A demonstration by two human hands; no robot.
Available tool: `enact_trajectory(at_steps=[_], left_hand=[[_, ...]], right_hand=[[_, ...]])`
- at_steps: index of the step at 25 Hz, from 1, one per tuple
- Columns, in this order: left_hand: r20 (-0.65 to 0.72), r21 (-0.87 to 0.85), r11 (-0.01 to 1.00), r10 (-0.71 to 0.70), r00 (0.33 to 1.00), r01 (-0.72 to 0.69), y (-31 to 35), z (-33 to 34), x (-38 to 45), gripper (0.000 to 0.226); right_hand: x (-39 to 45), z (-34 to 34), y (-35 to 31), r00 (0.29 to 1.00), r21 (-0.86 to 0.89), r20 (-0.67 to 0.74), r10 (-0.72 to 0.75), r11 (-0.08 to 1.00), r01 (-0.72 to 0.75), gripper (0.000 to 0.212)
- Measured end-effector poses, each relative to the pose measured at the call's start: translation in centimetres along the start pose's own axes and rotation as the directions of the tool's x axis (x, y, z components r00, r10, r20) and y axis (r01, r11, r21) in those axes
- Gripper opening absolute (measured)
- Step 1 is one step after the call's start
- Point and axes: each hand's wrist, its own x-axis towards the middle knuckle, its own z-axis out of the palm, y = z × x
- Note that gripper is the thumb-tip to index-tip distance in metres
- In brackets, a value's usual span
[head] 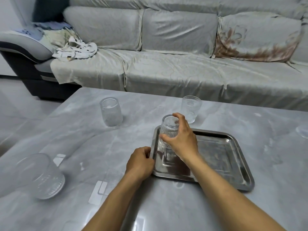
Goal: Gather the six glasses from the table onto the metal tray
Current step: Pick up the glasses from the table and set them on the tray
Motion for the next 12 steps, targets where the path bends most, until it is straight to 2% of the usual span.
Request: enact_trajectory(at_steps=[3, 4, 6, 8, 9, 10, 12], left_hand=[[0.020, 0.007, 1.000, 0.014, 1.000, -0.014, 0.5, -0.2, -0.4, 0.043], [0.005, 0.014, 1.000, 0.013, 1.000, -0.013, 0.9, -0.6, -0.8, 0.045], [-0.054, 0.063, 0.998, 0.015, 0.998, -0.011, 1.5, -2.0, -2.0, 0.051], [-0.240, 0.142, 0.986, 0.115, 0.964, -0.083, 1.1, -4.9, -3.7, 0.049], [-0.368, 0.179, 0.976, 0.186, 0.911, -0.127, 0.9, -6.4, -4.4, 0.046], [-0.505, 0.227, 0.962, 0.248, 0.827, -0.150, 0.6, -7.8, -4.8, 0.045], [-0.711, 0.375, 0.925, 0.328, 0.622, -0.059, -0.7, -11.3, -6.8, 0.053]], right_hand=[[-1.3, -1.1, 0.0, 0.996, 0.163, 0.034, 0.077, 0.983, -0.082, 0.115], [-2.6, -1.7, 0.0, 0.995, 0.216, 0.022, 0.101, 0.971, -0.103, 0.119], [-6.2, -3.2, 0.0, 0.996, 0.218, 0.035, 0.086, 0.972, -0.092, 0.112], [-10.8, -4.3, -0.4, 0.993, 0.159, 0.116, 0.010, 0.987, -0.029, 0.092], [-12.7, -4.8, -0.3, 0.986, 0.140, 0.164, -0.011, 0.990, -0.012, 0.083], [-14.3, -5.4, -0.1, 0.980, 0.132, 0.199, -0.019, 0.991, -0.008, 0.076], [-16.0, -6.7, -0.9, 0.972, 0.162, 0.230, -0.039, 0.987, 0.001, 0.067]])
